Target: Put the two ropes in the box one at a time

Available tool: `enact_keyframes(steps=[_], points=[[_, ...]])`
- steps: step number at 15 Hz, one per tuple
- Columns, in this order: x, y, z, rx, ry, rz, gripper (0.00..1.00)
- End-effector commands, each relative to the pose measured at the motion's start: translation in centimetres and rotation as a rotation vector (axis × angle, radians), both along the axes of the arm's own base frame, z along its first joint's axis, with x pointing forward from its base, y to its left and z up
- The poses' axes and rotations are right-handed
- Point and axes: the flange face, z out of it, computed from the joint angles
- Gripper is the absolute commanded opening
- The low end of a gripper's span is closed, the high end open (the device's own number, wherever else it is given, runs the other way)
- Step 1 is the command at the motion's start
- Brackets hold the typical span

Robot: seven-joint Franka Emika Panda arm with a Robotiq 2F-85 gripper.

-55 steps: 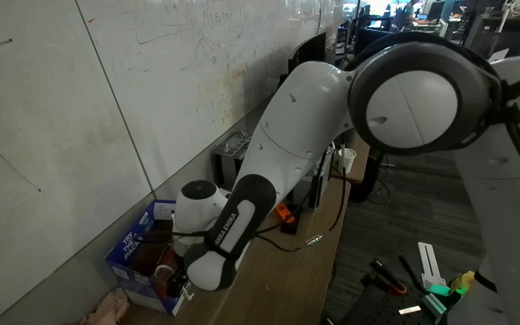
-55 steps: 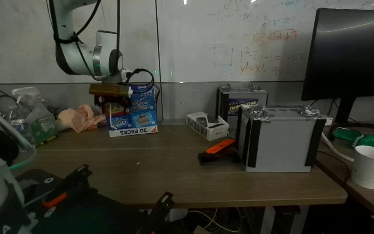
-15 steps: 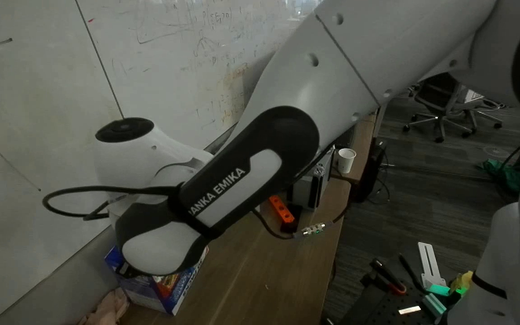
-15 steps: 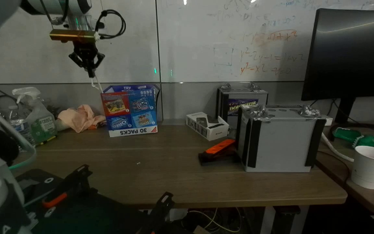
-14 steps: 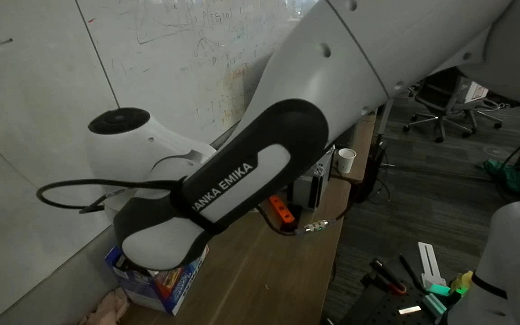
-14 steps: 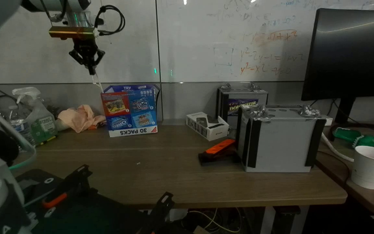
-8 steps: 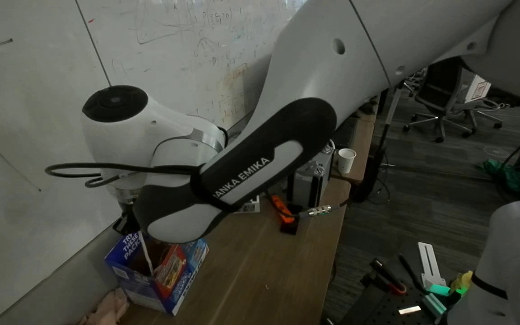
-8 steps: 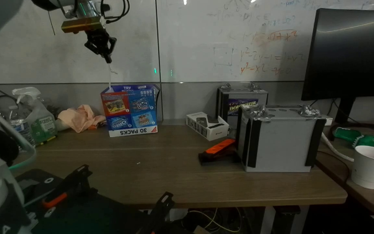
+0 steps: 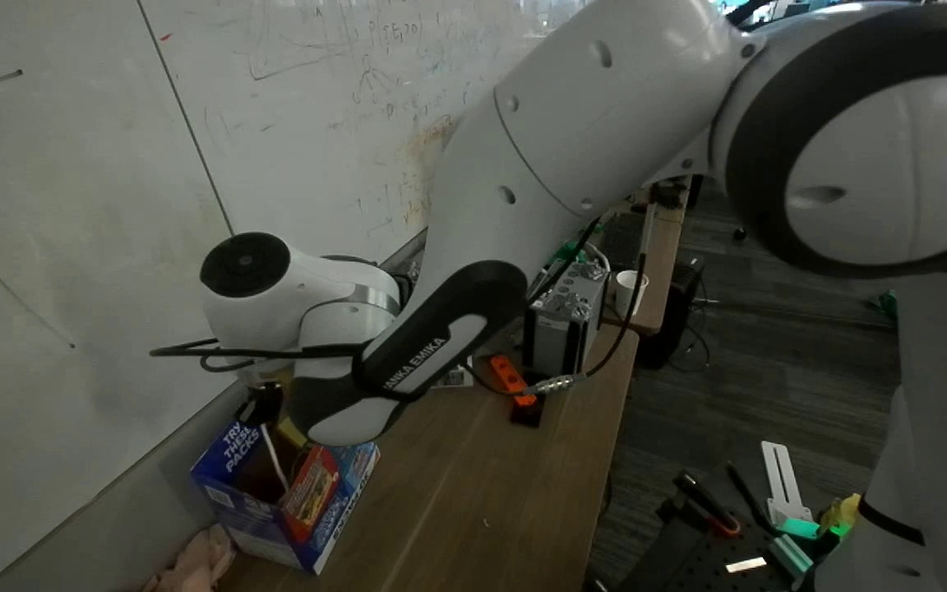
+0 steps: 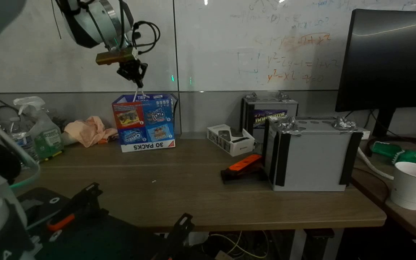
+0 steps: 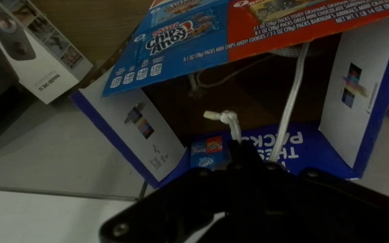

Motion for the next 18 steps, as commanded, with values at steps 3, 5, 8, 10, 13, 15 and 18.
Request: enact_keyframes(steps=[3, 5, 8, 10, 13, 15, 18], points=[[2.3, 1.1, -3.1, 0.016, 0.037, -0.024, 0.3], [2.4, 0.5, -3.3, 0.002, 0.1, -0.078, 0.44], [1.5, -1.4, -1.4, -0.048, 0.241, -0.127, 0.66], [0.1, -3.2, 1.0, -0.122, 0.33, -0.146, 0.82], [-3.2, -6.4, 5.4, -0.236, 0.379, -0.161, 1.0], [-5.3, -8.3, 8.1, -0.251, 0.36, -0.173, 1.0], [-8.7, -11.5, 10.7, -0.177, 0.322, -0.189, 1.0]])
